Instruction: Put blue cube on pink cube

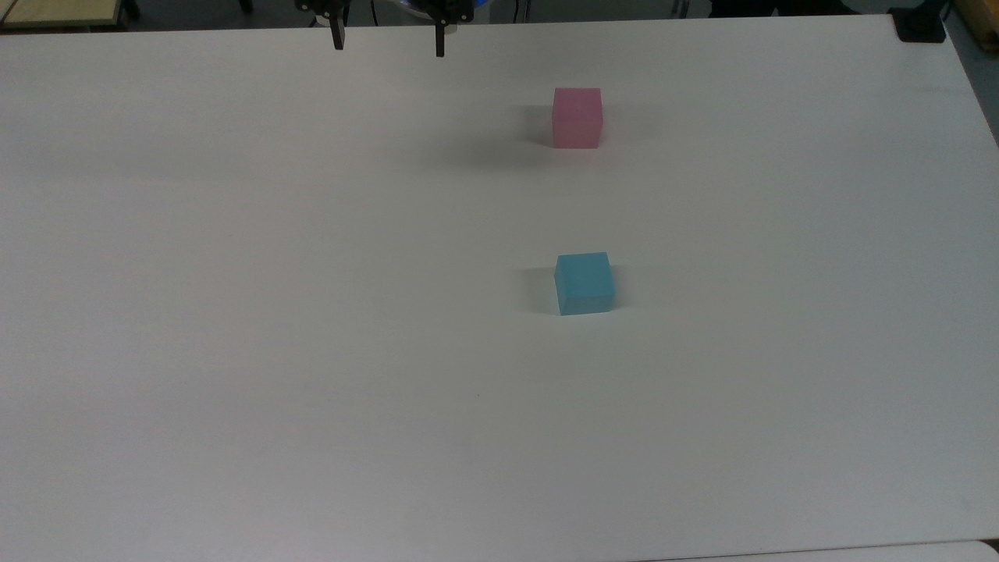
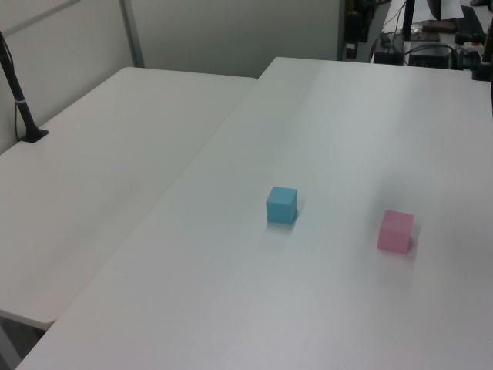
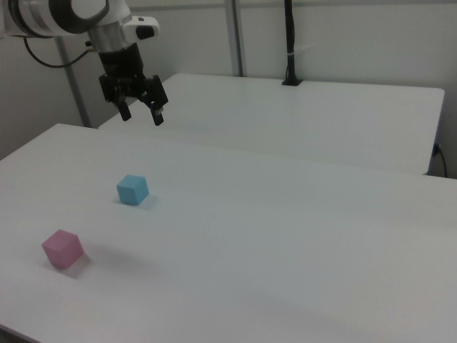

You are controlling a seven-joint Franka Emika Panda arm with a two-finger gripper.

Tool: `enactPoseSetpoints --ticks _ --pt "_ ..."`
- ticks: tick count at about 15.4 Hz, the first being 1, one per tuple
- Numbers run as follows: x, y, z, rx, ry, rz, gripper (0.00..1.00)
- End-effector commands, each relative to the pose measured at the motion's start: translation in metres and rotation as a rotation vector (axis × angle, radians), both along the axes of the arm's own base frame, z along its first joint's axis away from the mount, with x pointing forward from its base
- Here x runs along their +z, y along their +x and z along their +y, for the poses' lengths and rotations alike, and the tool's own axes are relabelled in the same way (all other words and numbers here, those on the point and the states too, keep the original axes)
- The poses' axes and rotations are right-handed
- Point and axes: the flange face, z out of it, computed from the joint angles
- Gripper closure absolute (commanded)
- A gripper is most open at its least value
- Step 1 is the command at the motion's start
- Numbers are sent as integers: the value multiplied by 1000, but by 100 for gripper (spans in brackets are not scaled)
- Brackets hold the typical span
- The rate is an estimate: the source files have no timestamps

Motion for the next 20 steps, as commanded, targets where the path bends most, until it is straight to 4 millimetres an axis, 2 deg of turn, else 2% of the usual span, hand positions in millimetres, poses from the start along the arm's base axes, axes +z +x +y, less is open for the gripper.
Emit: enactPoseSetpoints --ticks 1,20 --pt "-5 -9 -2 -15 -16 35 0" --pt "-9 -9 3 -13 -18 55 0"
